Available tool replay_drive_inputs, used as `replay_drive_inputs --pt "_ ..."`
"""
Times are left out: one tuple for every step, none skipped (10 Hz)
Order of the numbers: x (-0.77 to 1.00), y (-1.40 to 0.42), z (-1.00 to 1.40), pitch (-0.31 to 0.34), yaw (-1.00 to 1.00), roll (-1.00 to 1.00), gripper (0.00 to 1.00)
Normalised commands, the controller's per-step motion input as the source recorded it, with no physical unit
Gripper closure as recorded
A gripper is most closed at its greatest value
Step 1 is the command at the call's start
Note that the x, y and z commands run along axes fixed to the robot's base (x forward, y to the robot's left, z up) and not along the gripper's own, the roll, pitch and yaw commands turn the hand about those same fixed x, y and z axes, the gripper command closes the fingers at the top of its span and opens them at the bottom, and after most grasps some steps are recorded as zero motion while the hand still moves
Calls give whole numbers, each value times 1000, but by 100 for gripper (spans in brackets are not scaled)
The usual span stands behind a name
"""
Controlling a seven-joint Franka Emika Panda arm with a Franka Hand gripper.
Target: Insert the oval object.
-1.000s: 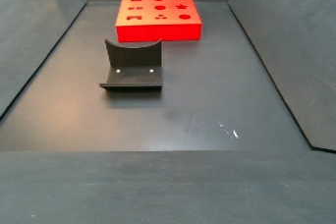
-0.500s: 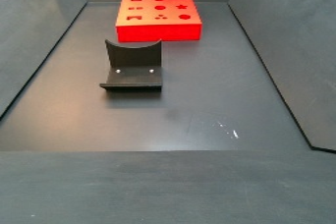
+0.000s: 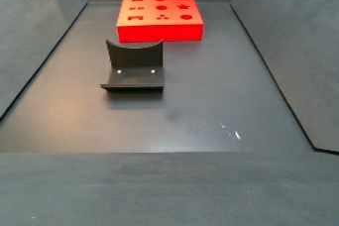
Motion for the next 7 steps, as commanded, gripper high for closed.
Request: replay_drive_inputs --pt "0 -23 -40 0 0 0 100" --pt "394 0 -189 0 -91 0 100" --pt "571 0 -311 93 -237 166 100" --pt "531 -34 -340 106 -189 186 100" --pt "260 0 -297 6 -197 53 100" --pt "131 -149 -129 134 -329 291 100" --pt "0 -40 -80 101 -71 193 100"
